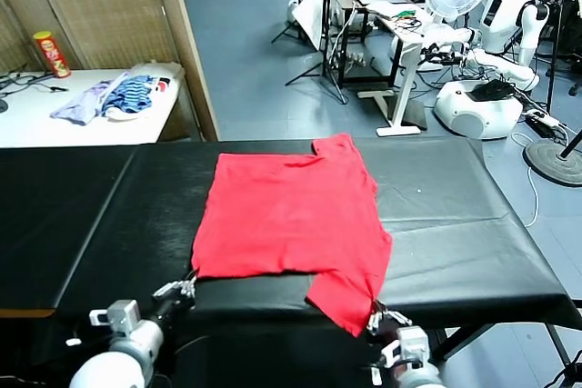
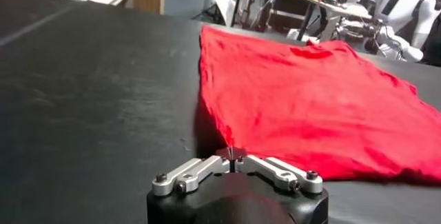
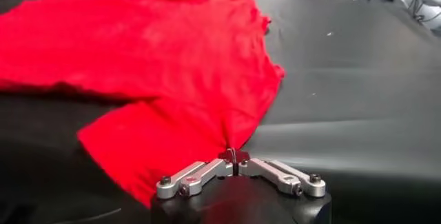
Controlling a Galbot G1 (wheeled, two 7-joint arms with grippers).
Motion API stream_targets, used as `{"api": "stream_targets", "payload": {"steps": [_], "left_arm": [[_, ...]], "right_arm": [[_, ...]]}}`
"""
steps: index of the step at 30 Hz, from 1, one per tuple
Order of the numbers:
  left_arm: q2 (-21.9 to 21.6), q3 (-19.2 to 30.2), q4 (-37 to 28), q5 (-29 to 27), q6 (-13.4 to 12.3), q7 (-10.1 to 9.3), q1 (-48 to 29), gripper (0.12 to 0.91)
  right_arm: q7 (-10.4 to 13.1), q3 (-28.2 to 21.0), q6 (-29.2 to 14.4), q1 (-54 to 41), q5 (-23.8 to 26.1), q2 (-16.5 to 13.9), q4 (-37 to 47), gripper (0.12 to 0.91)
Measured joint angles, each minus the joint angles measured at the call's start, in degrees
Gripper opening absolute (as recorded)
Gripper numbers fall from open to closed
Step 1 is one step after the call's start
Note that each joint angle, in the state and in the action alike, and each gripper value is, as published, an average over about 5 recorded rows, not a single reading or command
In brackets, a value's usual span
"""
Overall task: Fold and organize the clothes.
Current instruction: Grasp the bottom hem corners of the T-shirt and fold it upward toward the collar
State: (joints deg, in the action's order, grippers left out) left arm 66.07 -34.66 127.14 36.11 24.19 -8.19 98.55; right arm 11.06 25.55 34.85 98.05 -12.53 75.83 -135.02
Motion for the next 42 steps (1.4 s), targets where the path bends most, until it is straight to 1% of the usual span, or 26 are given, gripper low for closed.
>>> {"api": "stream_targets", "payload": {"steps": [3, 5, 9, 13, 16, 19, 25, 29, 30, 32, 33, 35, 36, 37, 38, 39, 40, 42], "left_arm": [[0.5, -0.4, 2.3, 0.5, -1.4, -0.12, 2.2, 0.125], [1.1, -0.4, 2.9, 1.2, -2.5, -0.52, 2.1, 0.125], [2.3, 0.0, 2.6, 2.8, -2.9, -1.28, -1.2, 0.125], [3.4, 0.9, 0.8, 1.8, -3.0, -1.61, -5.8, 0.125], [3.9, 1.6, -1.1, -0.1, -3.5, -1.86, -9.1, 0.125], [4.1, 2.3, -3.4, -3.1, -3.8, -1.95, -12.0, 0.125], [4.0, 3.8, -8.8, -10.4, -4.9, -1.69, -16.4, 0.125], [3.6, 4.9, -12.4, -13.3, -5.3, -1.53, -18.5, 0.125], [3.4, 5.2, -13.1, -13.8, -5.3, -1.49, -19.0, 0.125], [3.1, 5.9, -14.5, -14.4, -5.4, -1.47, -19.9, 0.125], [2.9, 6.2, -15.2, -14.5, -5.4, -1.48, -20.4, 0.127], [2.8, 6.8, -16.4, -14.7, -5.2, -1.53, -21.4, 0.158], [2.8, 7.0, -16.9, -14.7, -5.0, -1.55, -21.8, 0.190], [2.7, 7.1, -17.2, -14.7, -4.9, -1.56, -22.1, 0.239], [2.7, 7.2, -17.4, -14.7, -4.9, -1.55, -22.3, 0.287], [2.7, 7.2, -17.5, -14.7, -4.8, -1.54, -22.3, 0.337], [2.6, 7.1, -17.5, -14.7, -4.8, -1.50, -22.2, 0.404], [2.5, 6.9, -17.1, -14.7, -4.8, -1.39, -21.7, 0.505]], "right_arm": [[-1.2, 0.5, -2.8, -2.7, -1.8, -0.7, 1.7, 0.122], [-1.9, 0.4, -4.5, -5.2, -2.6, -1.2, 3.6, 0.122], [-2.3, -0.2, -7.0, -11.0, -3.7, -2.5, 8.3, 0.122], [-2.5, -1.4, -9.2, -16.9, -4.3, -4.7, 13.1, 0.122], [-2.6, -2.3, -10.5, -21.0, -4.6, -6.3, 16.7, 0.122], [-3.1, -3.2, -11.3, -24.6, -4.5, -7.0, 20.4, 0.122], [-4.7, -5.1, -13.2, -30.5, -3.9, -6.8, 28.0, 0.122], [-6.8, -6.1, -15.2, -33.5, -3.8, -6.3, 32.3, 0.133], [-7.5, -6.2, -15.7, -33.9, -4.0, -6.3, 33.0, 0.155], [-8.6, -6.2, -16.4, -34.3, -4.5, -6.4, 33.7, 0.230], [-9.2, -6.1, -16.7, -34.2, -4.7, -6.5, 33.7, 0.280], [-10.1, -5.6, -16.8, -33.6, -4.6, -7.0, 33.1, 0.396], [-10.5, -5.2, -16.8, -33.1, -4.4, -7.3, 32.5, 0.446], [-10.6, -4.8, -16.8, -32.4, -4.3, -7.6, 31.7, 0.513], [-10.7, -4.5, -16.8, -31.7, -4.0, -7.9, 30.8, 0.563], [-10.8, -4.1, -16.7, -30.8, -3.7, -8.1, 29.7, 0.613], [-10.8, -3.7, -16.7, -29.9, -3.4, -8.3, 28.8, 0.672], [-10.8, -2.9, -16.8, -27.9, -2.6, -8.6, 27.0, 0.743]]}}
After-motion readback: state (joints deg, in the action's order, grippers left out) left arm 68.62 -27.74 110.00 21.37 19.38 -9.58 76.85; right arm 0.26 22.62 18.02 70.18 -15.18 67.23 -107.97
